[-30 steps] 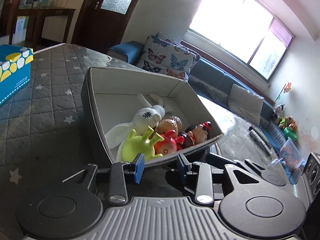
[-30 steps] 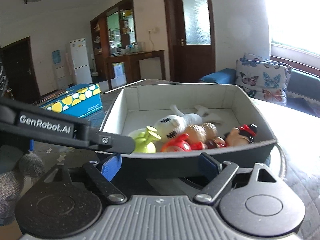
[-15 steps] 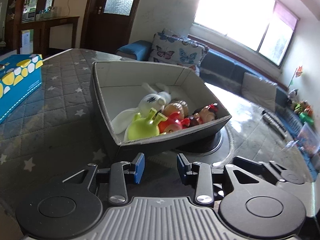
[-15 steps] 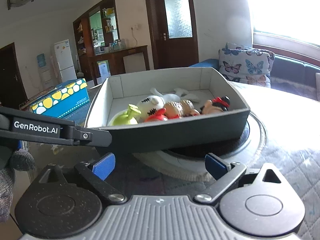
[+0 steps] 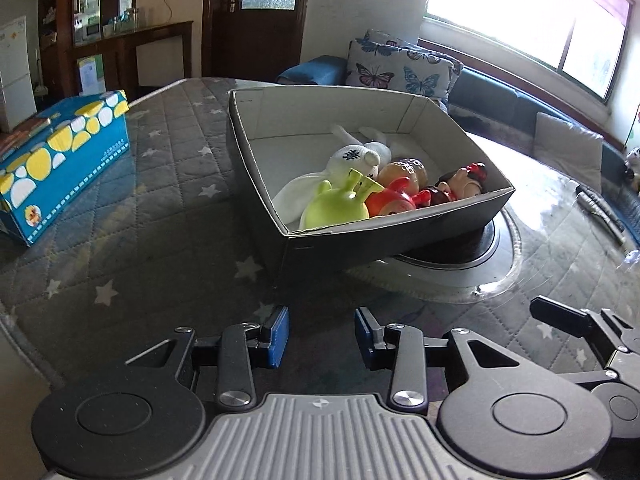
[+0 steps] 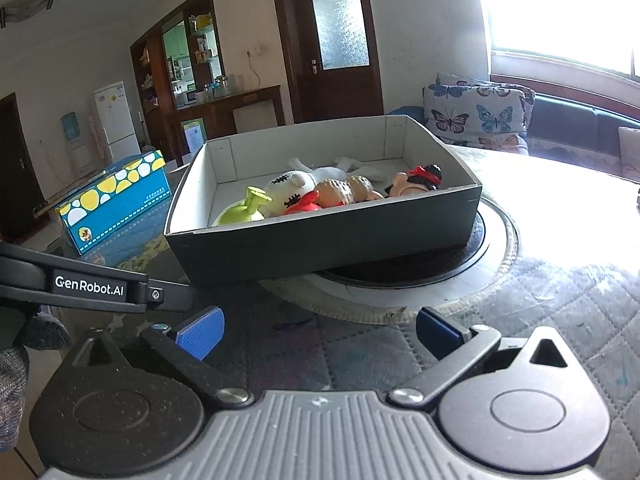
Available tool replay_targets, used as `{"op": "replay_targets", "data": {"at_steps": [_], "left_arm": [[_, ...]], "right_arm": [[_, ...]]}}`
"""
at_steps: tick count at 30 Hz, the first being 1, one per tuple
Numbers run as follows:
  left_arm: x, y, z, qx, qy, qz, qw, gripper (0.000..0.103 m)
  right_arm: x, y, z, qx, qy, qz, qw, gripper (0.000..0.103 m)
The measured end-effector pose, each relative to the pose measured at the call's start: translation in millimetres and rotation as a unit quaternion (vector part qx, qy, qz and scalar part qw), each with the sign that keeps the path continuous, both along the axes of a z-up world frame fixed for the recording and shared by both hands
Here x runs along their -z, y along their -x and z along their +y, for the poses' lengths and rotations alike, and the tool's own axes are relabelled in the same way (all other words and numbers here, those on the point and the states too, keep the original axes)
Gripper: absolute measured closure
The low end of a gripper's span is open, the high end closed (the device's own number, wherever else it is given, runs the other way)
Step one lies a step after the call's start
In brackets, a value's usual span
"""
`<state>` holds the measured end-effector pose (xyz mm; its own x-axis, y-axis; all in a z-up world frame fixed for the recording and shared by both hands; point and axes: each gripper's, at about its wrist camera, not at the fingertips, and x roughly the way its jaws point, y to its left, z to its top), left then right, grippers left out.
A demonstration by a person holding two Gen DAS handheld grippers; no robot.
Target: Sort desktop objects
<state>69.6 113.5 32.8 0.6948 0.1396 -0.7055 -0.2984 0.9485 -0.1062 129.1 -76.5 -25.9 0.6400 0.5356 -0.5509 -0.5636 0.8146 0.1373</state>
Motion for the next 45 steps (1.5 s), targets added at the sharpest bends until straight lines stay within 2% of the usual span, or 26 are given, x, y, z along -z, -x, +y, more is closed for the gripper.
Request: {"op": "replay_targets", "data": {"at_steps": [11,25,38,45], "left_arm": [[-6,8,-14,-0.005,-0.085,-0.018,0.9962,0.065],[-6,10,-22,-0.004,-0.095,-0.013,0.9953,0.065],[-5,6,-26,-0.013,-0.129,-0.016,0.9915,0.065],[-4,4,-26,-0.012,-0.13,-0.017,0.9912,0.065]], "right_arm": [[-3,6,0,0.006,0.004,-0.005,1.0,0.0],[-5,12,2,0.006,0.011,-0.012,1.0,0.0],[-3,9,0,0.012,0.011,-0.006,1.0,0.0],[-2,7,1,0.015,0.014,-0.006,1.0,0.0]]}}
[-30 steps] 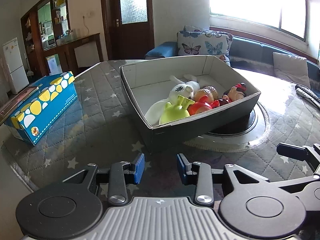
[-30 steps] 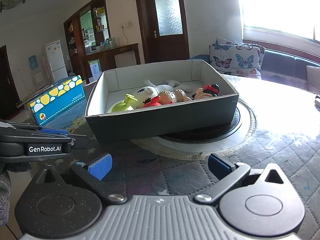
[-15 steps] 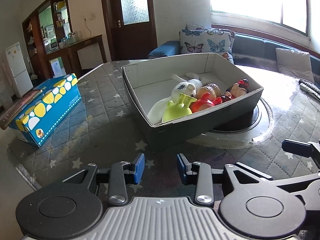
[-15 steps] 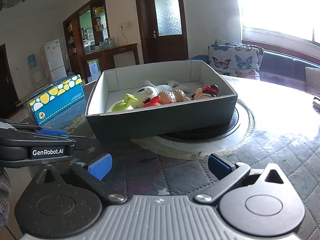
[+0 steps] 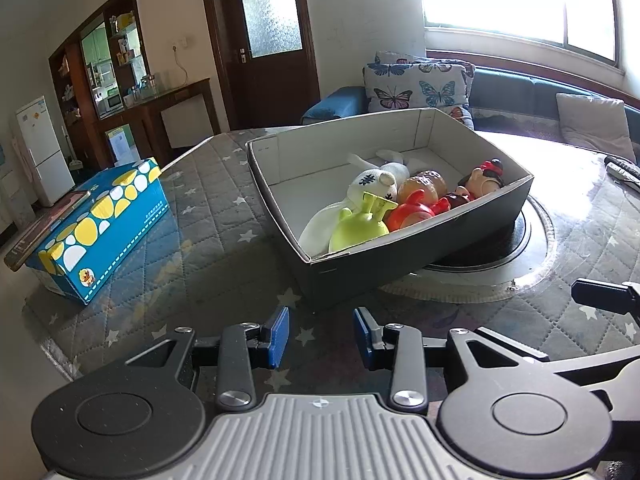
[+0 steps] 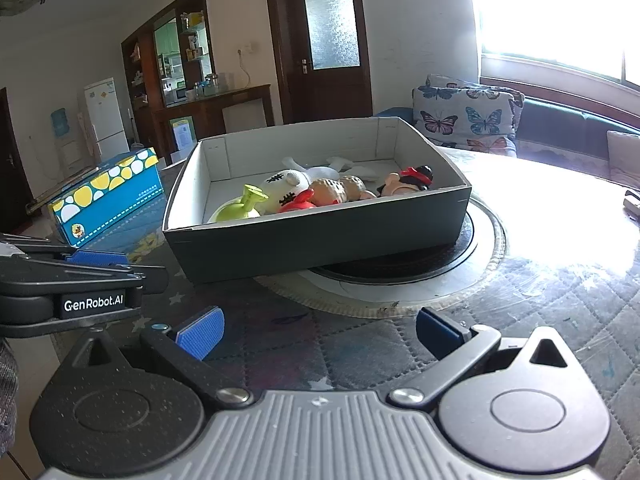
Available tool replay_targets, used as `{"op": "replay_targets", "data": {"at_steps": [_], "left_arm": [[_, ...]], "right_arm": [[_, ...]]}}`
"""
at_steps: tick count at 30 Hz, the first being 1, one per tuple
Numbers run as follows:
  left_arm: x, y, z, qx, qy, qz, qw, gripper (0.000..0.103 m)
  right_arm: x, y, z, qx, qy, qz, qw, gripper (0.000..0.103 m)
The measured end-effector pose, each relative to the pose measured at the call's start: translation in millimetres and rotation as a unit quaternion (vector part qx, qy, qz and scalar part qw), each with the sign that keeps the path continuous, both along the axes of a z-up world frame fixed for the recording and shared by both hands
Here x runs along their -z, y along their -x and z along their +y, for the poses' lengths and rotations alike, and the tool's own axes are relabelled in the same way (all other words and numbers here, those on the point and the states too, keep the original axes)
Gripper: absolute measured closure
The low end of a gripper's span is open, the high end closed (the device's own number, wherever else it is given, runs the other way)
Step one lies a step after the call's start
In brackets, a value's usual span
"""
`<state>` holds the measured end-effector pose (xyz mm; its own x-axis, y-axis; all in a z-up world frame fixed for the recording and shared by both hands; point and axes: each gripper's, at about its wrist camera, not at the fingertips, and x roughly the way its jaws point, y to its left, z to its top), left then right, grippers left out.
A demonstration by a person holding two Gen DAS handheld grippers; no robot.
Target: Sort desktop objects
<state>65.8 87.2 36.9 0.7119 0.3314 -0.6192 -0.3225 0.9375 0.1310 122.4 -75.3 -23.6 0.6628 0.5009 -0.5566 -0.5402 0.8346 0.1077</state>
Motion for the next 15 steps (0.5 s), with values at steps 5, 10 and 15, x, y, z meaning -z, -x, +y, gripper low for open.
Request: {"op": "replay_targets", "data": {"at_steps": [5,10,15], "left_arm": [[1,-3,0,0.003,-0.002,0.0,1.0,0.065],[3,-8,0,0.005,-0.003,0.004,1.0,0.065],[4,-12,1,0.005,-0.006,0.006,1.0,0.065]], "right_arm": [[1,-3,3,-0.001,0.006,-0.001,1.0,0.0],[3,-7,6,-0.002,0.01,0.001,1.0,0.0],[5,-10,8,-0.003,0.013,0.003,1.0,0.0]]}}
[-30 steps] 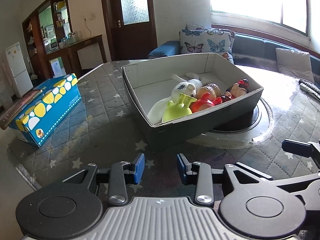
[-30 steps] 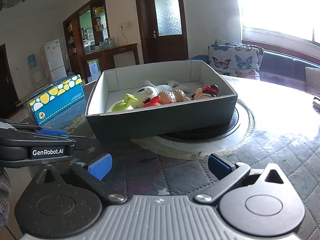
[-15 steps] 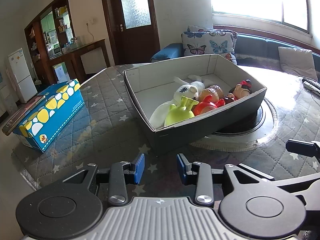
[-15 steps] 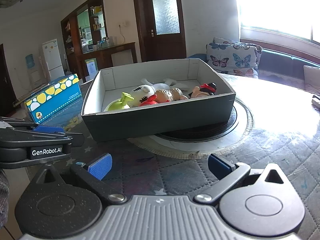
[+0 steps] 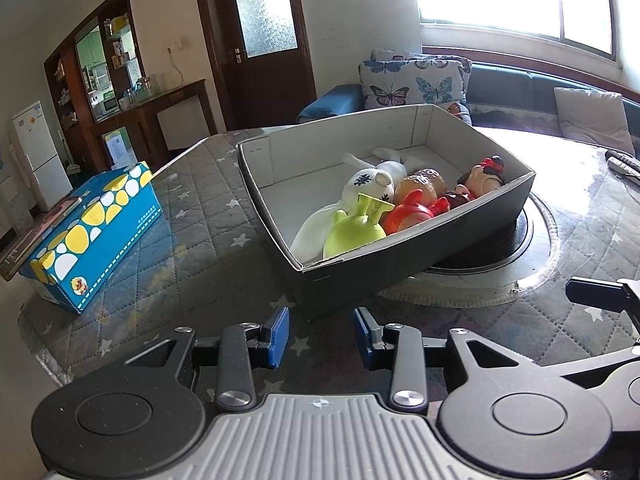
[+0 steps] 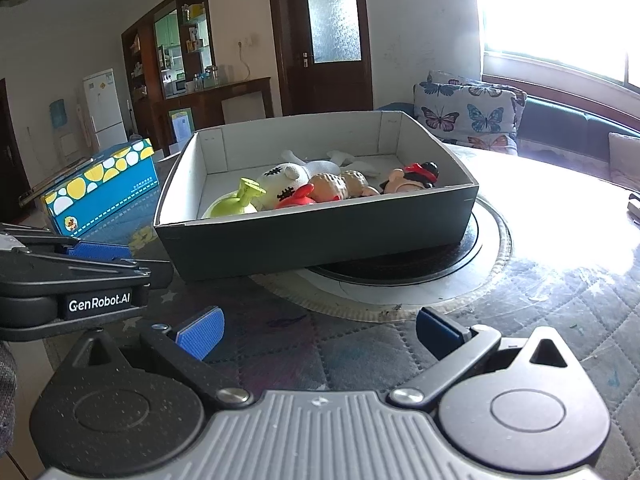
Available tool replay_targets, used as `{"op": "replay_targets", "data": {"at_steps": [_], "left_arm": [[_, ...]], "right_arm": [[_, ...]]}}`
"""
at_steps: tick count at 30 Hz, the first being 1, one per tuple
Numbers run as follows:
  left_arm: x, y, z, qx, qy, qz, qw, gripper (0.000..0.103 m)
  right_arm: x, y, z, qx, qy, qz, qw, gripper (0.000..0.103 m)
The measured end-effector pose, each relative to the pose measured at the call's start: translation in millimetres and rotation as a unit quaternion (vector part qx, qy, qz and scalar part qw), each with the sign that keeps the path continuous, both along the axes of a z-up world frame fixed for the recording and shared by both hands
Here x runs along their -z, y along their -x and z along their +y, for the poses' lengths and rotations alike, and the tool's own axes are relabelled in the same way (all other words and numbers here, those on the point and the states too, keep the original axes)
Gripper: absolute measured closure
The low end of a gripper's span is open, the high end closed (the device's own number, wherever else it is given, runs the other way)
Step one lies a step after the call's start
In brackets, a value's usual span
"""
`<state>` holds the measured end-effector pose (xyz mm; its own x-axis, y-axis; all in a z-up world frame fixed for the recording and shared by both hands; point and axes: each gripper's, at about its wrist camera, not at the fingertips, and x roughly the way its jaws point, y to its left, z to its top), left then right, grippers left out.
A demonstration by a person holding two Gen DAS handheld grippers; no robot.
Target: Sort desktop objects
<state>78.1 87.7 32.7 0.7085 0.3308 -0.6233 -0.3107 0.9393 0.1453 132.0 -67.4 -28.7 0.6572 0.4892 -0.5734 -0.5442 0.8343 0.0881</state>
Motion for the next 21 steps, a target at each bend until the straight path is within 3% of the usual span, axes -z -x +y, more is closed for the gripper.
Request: {"op": "replay_targets", "data": {"at_steps": [21], "left_arm": [[6,-16,0,0.011,0.015,0.008,0.9998,0.065]], "right_arm": [[4,-11,3,0.002,0.011,0.0,1.0,0.0]]}}
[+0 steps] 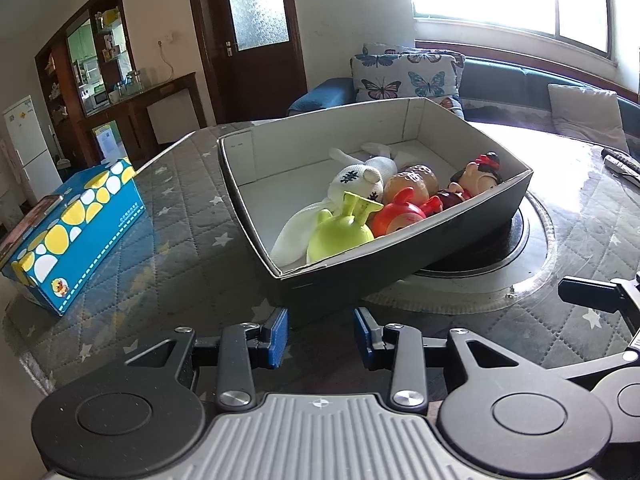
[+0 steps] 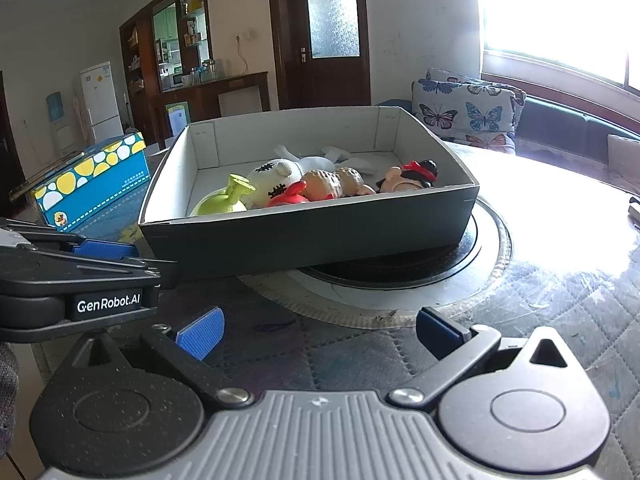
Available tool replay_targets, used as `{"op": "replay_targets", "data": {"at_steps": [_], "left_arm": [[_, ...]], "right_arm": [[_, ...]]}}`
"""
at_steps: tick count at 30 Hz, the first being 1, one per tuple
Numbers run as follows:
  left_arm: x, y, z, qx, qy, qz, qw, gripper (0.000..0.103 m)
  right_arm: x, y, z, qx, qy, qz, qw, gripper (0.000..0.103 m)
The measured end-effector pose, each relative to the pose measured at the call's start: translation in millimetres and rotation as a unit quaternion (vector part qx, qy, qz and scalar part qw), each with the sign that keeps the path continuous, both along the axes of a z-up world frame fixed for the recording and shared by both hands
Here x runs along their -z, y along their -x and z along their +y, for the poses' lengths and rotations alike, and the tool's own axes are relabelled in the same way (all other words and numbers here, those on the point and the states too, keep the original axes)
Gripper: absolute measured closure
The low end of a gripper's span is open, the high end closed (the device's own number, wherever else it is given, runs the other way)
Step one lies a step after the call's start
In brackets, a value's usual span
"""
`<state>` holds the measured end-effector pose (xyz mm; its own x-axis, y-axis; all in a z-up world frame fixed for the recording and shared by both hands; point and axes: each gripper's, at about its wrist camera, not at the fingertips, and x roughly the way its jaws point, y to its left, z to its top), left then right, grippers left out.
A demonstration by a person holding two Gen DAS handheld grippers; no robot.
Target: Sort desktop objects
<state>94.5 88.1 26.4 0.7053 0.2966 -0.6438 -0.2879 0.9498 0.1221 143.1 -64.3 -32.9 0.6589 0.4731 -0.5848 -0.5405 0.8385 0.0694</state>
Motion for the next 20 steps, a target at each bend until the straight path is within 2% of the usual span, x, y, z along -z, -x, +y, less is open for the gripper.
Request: {"op": "replay_targets", "data": {"at_steps": [20], "left_arm": [[0,-11,-5,0.018,0.017,0.003,0.9997,0.067]], "right_arm": [[0,-10,-1,0.001,0.005,0.0,1.0,0.0]]}}
